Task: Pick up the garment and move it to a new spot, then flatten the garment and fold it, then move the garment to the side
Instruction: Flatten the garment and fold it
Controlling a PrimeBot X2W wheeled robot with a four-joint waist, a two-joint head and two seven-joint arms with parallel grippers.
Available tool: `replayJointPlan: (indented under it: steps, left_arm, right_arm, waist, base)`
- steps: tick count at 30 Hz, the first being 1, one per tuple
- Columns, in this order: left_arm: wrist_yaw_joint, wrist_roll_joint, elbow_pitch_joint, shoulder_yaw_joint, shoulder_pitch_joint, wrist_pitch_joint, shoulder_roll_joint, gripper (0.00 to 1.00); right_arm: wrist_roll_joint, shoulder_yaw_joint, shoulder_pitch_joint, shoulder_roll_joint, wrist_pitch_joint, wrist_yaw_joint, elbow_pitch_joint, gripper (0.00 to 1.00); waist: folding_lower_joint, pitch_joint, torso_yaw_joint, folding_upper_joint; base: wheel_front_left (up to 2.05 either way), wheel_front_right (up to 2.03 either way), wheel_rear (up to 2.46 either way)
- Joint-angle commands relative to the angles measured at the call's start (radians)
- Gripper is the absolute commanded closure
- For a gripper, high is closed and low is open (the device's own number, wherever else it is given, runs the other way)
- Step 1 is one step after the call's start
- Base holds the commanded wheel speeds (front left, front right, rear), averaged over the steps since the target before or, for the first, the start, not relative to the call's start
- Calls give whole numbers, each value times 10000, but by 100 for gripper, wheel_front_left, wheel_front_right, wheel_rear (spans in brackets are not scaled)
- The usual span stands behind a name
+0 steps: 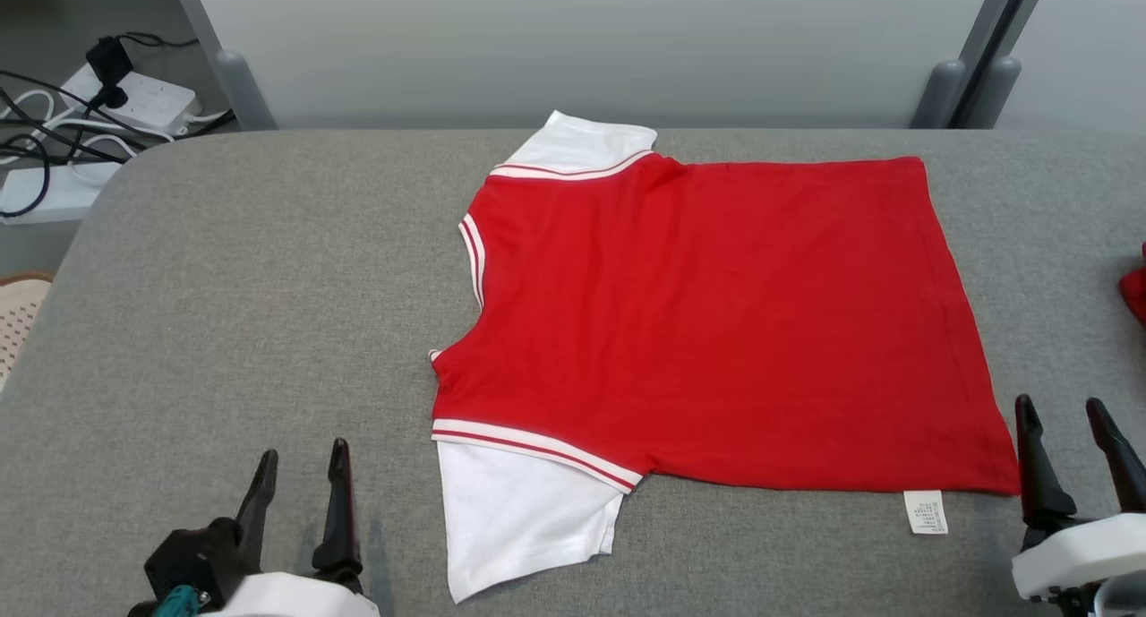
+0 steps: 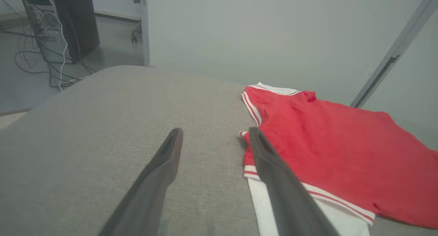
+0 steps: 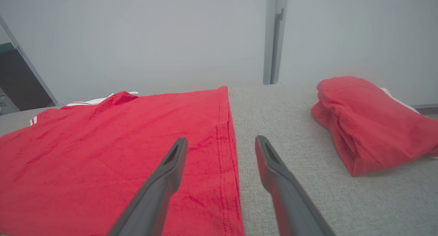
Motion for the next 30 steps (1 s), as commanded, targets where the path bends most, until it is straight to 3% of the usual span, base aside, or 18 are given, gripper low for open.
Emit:
replayJointPlan:
  steps: [1, 9, 16, 30]
  left_arm:
    - [30, -126, -324, 465, -460, -153, 12, 0]
    - [-564, 187, -599, 738, -688, -543, -548, 0]
    - [-1326, 1269, -511, 589, -534, -560, -779, 0]
    - [-1924, 2913, -789, 1520, 449, -562, -1838, 0]
  right_arm:
    - [-101, 220, -268, -183, -179, 40, -345, 0]
    - [-230, 702, -260, 257, -218, 40, -1669, 0]
    - [-366, 1300, 258, 308, -220, 40, -2418, 0]
    - [-195, 1456, 1066, 520, -221, 40, -2774, 0]
  waist:
    - [0, -86, 7, 0]
    - [0, -559, 46, 0]
    - [0, -1021, -70, 0]
    - [0, -1474, -445, 0]
  base:
    - [0, 0, 0]
    - [0, 0, 0]
    - [0, 0, 0]
    - [0, 0, 0]
